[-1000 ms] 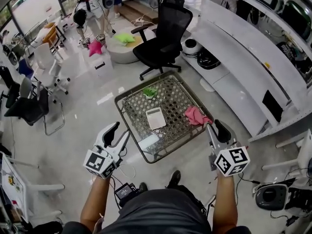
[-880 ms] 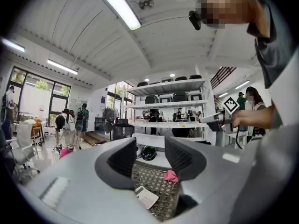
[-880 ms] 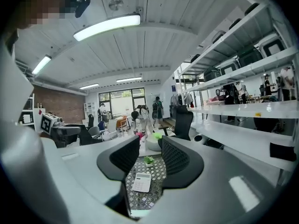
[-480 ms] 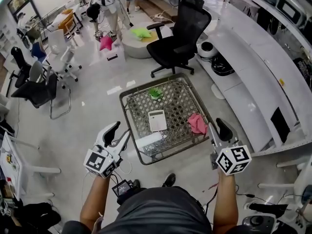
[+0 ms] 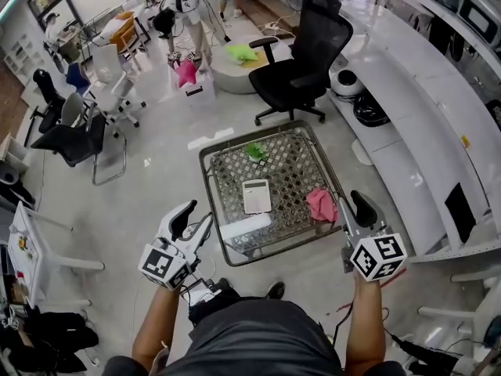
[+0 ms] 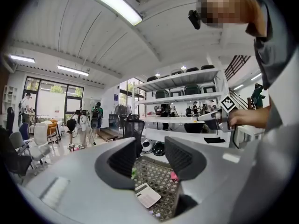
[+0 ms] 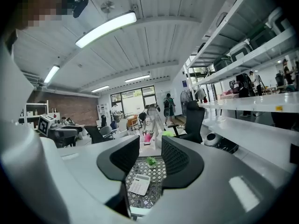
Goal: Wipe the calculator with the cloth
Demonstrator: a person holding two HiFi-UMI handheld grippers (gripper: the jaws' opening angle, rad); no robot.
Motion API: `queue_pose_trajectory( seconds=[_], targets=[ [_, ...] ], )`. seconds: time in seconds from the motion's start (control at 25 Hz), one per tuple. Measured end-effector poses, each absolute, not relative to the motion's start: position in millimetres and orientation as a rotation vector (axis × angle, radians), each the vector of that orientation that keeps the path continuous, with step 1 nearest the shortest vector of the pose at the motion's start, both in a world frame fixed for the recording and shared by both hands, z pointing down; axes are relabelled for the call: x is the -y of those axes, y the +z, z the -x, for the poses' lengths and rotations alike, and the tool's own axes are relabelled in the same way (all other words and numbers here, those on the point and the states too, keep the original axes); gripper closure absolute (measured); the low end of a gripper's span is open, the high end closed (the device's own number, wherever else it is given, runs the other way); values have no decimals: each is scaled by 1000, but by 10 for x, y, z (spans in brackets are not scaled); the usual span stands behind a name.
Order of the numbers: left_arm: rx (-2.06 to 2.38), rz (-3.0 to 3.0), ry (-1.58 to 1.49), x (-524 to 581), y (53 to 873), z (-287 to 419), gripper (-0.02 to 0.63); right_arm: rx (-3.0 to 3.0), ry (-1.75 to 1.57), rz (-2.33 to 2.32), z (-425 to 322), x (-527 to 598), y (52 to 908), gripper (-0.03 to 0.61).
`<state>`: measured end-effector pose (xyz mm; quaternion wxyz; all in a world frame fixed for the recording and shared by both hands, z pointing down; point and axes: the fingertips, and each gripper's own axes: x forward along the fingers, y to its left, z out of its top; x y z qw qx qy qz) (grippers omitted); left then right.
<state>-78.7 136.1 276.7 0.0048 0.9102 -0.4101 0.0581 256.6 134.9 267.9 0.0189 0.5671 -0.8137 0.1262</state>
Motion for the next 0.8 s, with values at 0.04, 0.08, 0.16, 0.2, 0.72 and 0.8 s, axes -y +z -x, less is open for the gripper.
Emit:
queue_pose_trajectory(
  seconds=[0.04, 0.08, 0.16, 0.2, 0.72, 0.8],
  targets=[
    [1278, -2847, 194, -1354, 2771, 763, 402, 2523, 402, -1769, -2597, -1342, 2715, 451],
    [1267, -2839, 211, -1342, 2774, 738, 402, 2518, 412, -1779, -2623, -1333, 2751, 451],
    [1240, -2823, 241, -1288, 2791, 720, 402, 2504, 427, -1807, -2652, -1324, 2798, 451],
    [1233, -2828, 239, -1237, 2813, 747, 402, 2496, 430, -1822, -2656, -1320, 2801, 450],
    [984, -2935, 142, -331, 2801, 647, 402, 2287, 404, -2063, -2715, -1218, 2649, 451],
    [938, -2947, 131, -204, 2800, 670, 402, 2254, 398, -2098, -2676, -1166, 2634, 450]
  ],
)
